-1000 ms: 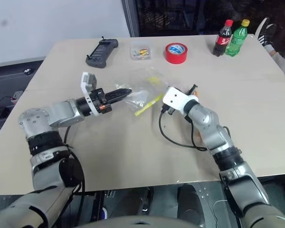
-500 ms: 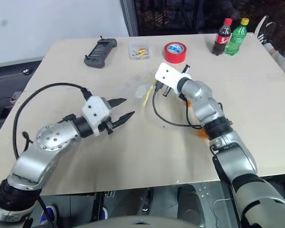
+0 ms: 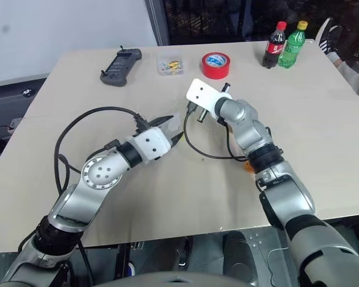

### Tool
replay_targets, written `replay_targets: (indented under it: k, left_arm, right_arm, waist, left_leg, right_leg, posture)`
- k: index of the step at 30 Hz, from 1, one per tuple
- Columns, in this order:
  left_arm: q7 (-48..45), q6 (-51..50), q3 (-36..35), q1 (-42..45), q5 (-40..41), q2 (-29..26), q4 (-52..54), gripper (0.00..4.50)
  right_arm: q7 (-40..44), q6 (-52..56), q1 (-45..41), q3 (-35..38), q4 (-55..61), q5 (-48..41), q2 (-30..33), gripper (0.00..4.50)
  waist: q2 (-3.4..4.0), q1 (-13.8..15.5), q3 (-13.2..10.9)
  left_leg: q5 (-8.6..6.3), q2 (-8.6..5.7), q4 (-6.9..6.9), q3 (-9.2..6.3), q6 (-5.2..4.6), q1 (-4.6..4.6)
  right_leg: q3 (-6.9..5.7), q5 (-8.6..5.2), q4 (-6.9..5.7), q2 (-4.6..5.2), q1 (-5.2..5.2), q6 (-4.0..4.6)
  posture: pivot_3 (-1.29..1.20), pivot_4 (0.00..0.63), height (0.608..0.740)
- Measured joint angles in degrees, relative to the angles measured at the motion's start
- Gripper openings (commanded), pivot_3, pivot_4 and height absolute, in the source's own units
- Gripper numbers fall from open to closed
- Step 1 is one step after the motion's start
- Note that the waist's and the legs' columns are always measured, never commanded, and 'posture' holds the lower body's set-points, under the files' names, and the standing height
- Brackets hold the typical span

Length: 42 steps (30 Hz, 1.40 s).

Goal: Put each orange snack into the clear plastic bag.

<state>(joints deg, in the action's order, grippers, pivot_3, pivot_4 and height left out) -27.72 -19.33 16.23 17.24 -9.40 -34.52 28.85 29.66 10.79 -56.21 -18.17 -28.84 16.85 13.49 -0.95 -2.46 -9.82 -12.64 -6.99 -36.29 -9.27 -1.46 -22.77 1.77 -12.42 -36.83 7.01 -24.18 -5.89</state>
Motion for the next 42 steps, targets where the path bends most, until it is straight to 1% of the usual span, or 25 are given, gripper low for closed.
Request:
replay_targets:
  k: [3, 8, 12, 17, 22, 25, 27, 28, 29, 33, 36, 38, 41, 42]
  left_arm:
    - [-3.26, -0.72, -0.46, -2.19, 2.84, -0.02, 0.07, 2.51]
    - [-4.72, -0.59, -2.45, -2.05, 3.17, -0.49, 0.06, 2.51]
    - [-4.28, 0.12, -2.45, -1.05, 1.53, 0.06, -0.13, 2.51]
    - [-2.23, 0.44, -2.07, 1.4, -2.91, 2.16, -1.06, 2.51]
    - [-2.01, 0.4, -2.05, 2.29, -4.58, 3.23, -2.87, 2.51]
    - [-2.0, 0.4, -1.85, 2.98, -5.44, 3.93, -3.56, 1.75]
    - [-2.04, 0.4, -1.66, 3.33, -6.04, 4.24, -4.32, 0.9]
    - [-2.08, 0.39, -1.64, 3.37, -6.26, 4.41, -4.95, 0.17]
    - [-2.12, 0.39, -1.62, 3.37, -6.27, 4.41, -5.07, 0.04]
    - [-2.94, 2.04, -1.75, 3.6, -6.23, 3.27, -6.82, 0.01]
    - [-3.68, 5.21, -3.26, 5.17, -5.35, 1.56, -10.39, 0.01]
    - [-4.04, 7.45, -5.58, 6.46, -3.61, 0.91, -13.69, 0.01]
    - [-5.36, 12.41, -8.04, 8.92, 0.6, 1.38, -19.7, 0.0]
    - [-6.14, 16.43, -9.47, 10.76, 3.3, 1.82, -25.2, 0.0]
  right_arm:
    - [-0.02, 0.16, -0.67, 0.09, -0.72, -0.01, -0.14, 0.0]
    - [-0.04, 0.21, -1.34, 0.09, -1.41, -0.02, -0.35, 0.0]
    - [-0.01, 0.43, -1.36, 0.09, -1.42, -0.03, -0.54, 0.0]
    - [0.09, 1.55, -1.34, 0.07, -1.15, -0.03, -0.97, 0.0]
    - [0.09, 1.92, -1.31, 0.06, -0.68, -0.03, -1.19, 0.0]
    - [0.09, 2.33, -1.31, 0.06, -0.44, -0.03, -1.36, 0.0]
    - [0.08, 2.46, -1.28, 0.06, -0.4, -0.02, -1.35, 0.0]
    - [0.08, 2.64, -1.25, 0.06, -0.26, -0.02, -1.33, 0.0]
    - [0.08, 2.69, -1.23, 0.06, -0.22, -0.02, -1.3, 0.0]
    - [0.1, 3.06, -0.45, 0.07, 1.64, 0.03, -0.61, 0.0]
    - [0.61, 3.85, 1.35, -0.04, 3.69, 0.44, 1.08, 0.0]
    - [2.62, 3.79, 2.95, -1.05, 5.18, 0.5, 2.94, 0.0]
    - [3.41, 4.14, 5.78, -1.0, 8.14, 0.39, 4.4, 0.97]
    - [2.64, 5.35, 8.59, 0.61, 11.59, 0.18, 5.41, 1.38]
  waist:
    - [0.01, 0.01, -0.01]
    - [0.02, 0.08, -0.01]
    - [0.02, 0.07, -0.01]
    - [0.02, 0.04, -0.01]
    - [0.02, 0.04, -0.01]
    - [0.02, 0.06, -0.01]
    - [0.02, 0.05, -0.01]
    - [0.02, 0.02, -0.01]
    - [0.02, 0.02, -0.01]
    - [0.02, 0.05, -0.01]
    - [0.02, 0.15, -0.01]
    - [0.02, 0.2, -0.01]
    - [0.02, 0.19, -0.01]
    - [0.02, 0.38, -0.01]
  left_leg:
    - [0.0, 0.02, 0.0, 0.0, 0.0, 0.0]
    - [0.0, 0.02, 0.0, 0.01, 0.01, 0.0]
    - [-0.01, 0.02, 0.0, 0.01, 0.02, -0.01]
    - [-0.01, 0.05, 0.0, 0.02, 0.04, -0.01]
    - [-0.01, 0.05, 0.0, 0.03, 0.04, -0.01]
    - [-0.01, 0.06, 0.0, 0.03, 0.05, -0.01]
    - [-0.01, 0.06, 0.0, 0.04, 0.05, -0.01]
    - [-0.01, 0.06, 0.0, 0.04, 0.05, -0.01]
    - [-0.01, 0.06, 0.0, 0.03, 0.05, -0.02]
    - [-0.01, 0.07, 0.0, 0.04, 0.06, -0.04]
    - [-0.01, 0.07, -0.01, 0.03, 0.06, -0.04]
    - [-0.01, 0.07, -0.02, 0.04, 0.06, -0.05]
    - [-0.01, 0.08, -0.03, 0.04, 0.07, -0.07]
    - [-0.01, 0.08, -0.03, 0.01, 0.07, -0.08]
  right_leg:
    - [0.01, 0.01, -0.01, -0.02, -0.03, 0.01]
    - [0.01, 0.03, -0.01, -0.03, -0.03, 0.05]
    - [0.02, 0.03, -0.01, -0.04, -0.04, 0.06]
    - [0.02, 0.04, -0.02, -0.07, -0.06, 0.06]
    - [0.02, 0.04, -0.02, -0.08, -0.06, 0.06]
    - [0.02, 0.04, -0.02, -0.08, -0.06, 0.06]
    - [0.02, 0.04, -0.02, -0.08, -0.07, 0.07]
    - [0.03, 0.04, -0.02, -0.09, -0.08, 0.07]
    - [0.03, 0.04, -0.03, -0.09, -0.09, 0.07]
    - [0.04, 0.04, -0.03, -0.09, -0.11, 0.07]
    - [0.03, 0.04, -0.05, -0.09, -0.11, 0.07]
    - [0.03, 0.04, -0.04, -0.09, -0.11, 0.07]
    - [0.03, 0.04, -0.04, -0.08, -0.12, 0.07]
    - [0.01, 0.05, -0.04, -0.08, -0.13, 0.07]
  posture:
    - [0.0, 0.15, 0.74]
    - [0.0, 0.15, 0.74]
    - [0.0, 0.15, 0.74]
    - [0.0, 0.15, 0.74]
    - [0.0, 0.15, 0.74]
    - [0.0, 0.15, 0.74]
    - [0.0, 0.15, 0.74]
    - [0.0, 0.15, 0.74]
    - [0.0, 0.15, 0.74]
    - [0.0, 0.15, 0.74]
    - [0.0, 0.15, 0.74]
    - [0.0, 0.15, 0.74]
    - [0.0, 0.15, 0.74]
    - [0.0, 0.15, 0.74]
